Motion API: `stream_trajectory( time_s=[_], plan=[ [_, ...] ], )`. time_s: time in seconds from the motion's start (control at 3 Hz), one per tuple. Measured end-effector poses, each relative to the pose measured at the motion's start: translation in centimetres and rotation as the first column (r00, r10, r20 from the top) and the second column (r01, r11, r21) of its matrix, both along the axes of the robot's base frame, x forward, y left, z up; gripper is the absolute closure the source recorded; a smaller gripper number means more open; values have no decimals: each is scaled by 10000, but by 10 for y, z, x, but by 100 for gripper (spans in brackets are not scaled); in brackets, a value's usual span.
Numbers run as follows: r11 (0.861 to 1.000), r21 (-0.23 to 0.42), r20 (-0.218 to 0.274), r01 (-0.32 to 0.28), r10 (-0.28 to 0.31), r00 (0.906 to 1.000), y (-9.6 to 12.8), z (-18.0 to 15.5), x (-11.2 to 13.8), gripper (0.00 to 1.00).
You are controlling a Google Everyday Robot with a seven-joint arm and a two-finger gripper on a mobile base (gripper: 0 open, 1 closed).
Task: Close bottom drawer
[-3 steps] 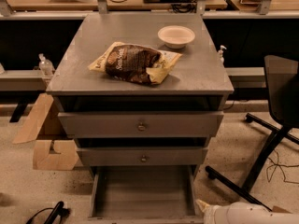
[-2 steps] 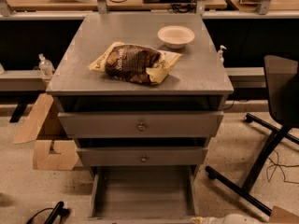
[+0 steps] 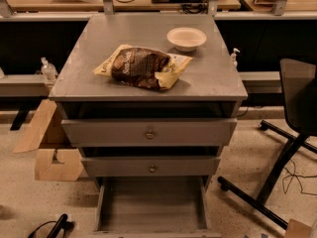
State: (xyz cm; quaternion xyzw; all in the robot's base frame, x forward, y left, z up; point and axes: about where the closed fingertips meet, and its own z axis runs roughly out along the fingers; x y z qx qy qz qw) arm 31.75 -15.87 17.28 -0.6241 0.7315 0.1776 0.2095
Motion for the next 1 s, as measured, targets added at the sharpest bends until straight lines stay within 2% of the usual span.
stream_trajectory(
  time_s=[0.33,0.67,1.0],
  plan=[
    [10000,48,-68,24,-23,10000,3,-3,-3,100],
    [10000,47,-67,24,-23,10000,3,-3,-3,100],
    [9998,217,-239,5,0,9997,15,-24,-1,100]
  ],
)
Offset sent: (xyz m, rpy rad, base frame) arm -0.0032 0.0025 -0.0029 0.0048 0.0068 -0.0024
